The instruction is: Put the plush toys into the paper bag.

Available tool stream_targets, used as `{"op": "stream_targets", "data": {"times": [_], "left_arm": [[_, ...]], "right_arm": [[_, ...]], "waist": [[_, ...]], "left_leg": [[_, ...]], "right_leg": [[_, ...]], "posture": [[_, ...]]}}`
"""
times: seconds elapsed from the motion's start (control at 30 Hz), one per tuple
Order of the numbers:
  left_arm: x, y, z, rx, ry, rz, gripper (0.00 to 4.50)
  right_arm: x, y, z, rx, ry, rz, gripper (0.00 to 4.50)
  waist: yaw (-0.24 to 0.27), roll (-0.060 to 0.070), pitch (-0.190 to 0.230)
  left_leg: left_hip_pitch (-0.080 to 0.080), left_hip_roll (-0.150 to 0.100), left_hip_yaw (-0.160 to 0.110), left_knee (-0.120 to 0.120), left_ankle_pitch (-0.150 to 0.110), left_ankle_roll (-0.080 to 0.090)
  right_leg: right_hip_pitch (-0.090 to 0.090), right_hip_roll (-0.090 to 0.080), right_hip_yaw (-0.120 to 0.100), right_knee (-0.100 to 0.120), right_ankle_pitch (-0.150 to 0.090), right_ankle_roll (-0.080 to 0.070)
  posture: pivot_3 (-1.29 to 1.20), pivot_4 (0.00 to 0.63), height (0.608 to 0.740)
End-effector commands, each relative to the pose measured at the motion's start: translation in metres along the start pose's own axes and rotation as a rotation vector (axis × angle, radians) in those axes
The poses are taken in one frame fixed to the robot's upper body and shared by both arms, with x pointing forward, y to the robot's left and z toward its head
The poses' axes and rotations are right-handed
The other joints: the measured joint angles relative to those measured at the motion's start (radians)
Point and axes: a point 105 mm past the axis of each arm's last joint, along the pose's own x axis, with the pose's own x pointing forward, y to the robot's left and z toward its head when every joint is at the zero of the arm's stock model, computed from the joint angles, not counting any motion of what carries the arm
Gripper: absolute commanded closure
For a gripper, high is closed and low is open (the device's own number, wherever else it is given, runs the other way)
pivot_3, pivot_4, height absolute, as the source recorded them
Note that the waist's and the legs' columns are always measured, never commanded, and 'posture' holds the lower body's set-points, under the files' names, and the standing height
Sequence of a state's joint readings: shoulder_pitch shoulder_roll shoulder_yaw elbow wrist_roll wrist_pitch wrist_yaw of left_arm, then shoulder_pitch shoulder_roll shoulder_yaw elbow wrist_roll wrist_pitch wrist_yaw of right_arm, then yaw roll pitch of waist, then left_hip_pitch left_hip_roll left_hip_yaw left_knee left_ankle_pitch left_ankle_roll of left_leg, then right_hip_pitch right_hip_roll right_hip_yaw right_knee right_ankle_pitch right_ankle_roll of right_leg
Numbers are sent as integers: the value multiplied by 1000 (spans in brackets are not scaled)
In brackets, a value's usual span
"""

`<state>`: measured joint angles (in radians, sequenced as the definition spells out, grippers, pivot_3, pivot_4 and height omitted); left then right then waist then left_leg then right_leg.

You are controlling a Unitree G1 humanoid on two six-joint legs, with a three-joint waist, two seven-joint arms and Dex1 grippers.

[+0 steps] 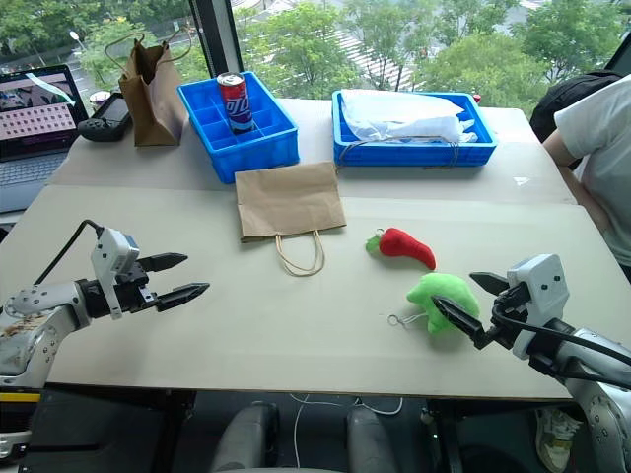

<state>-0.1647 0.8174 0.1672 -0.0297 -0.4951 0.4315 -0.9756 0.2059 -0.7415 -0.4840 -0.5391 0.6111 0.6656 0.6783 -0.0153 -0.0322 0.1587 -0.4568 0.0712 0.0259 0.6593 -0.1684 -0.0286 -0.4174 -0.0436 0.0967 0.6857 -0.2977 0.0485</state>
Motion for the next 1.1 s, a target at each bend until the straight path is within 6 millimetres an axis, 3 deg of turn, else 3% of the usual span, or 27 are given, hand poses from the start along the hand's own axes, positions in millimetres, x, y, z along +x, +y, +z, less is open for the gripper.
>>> {"op": "stream_targets", "data": {"times": [0.03, 0.13, 0.27, 0.5, 0.6, 0.77, 1.1], "left_arm": [[-8, -1, 29, 41, -76, -94, 0], [-20, -9, 57, 74, -86, -289, 0], [-9, -8, 73, 263, -13, -371, 0], [46, 0, 96, 659, 7, -437, 0], [68, -3, 100, 712, -35, -466, 0], [101, -11, 92, 785, -14, -533, 0], [132, -17, 79, 858, 37, -554, 0]], "right_arm": [[-2, 10, 22, -75, -36, 82, 16], [-2, 44, 43, -97, -34, 304, 16], [2, 75, 57, -138, 6, 465, 16], [12, 112, 65, -138, 23, 550, 16], [16, 116, 63, -137, 28, 530, 16], [20, 110, 56, -129, 43, 446, 16], [14, 98, 47, -142, 41, 290, 16]], "waist": [[0, 0, 0], [-2, -1, 1], [1, 0, 0], [13, -2, 1], [15, -2, 1], [7, -2, 1], [1, -3, 1]], "left_leg": [[0, 0, 0, 0, 0, 0], [-1, 0, 0, 1, 1, 1], [1, 0, 0, 1, 1, 1], [-2, -1, -1, 1, 1, 1], [-4, -1, -1, 2, 1, 2], [-4, -1, -2, 2, 1, 2], [-4, -2, -3, 2, 1, 3]], "right_leg": [[0, 0, 0, 0, 0, 0], [-2, 0, 0, 2, 0, 0], [0, 0, 0, 2, -1, 1], [1, 0, -1, 0, 3, -4], [0, 0, 0, -1, 3, -4], [-1, 0, 0, 0, 3, -3], [0, 0, -1, 1, 3, -3]], "posture": [[0, 150, 689], [0, 150, 689], [0, 150, 689], [0, 150, 689], [0, 150, 689], [0, 150, 689], [0, 150, 689]]}}
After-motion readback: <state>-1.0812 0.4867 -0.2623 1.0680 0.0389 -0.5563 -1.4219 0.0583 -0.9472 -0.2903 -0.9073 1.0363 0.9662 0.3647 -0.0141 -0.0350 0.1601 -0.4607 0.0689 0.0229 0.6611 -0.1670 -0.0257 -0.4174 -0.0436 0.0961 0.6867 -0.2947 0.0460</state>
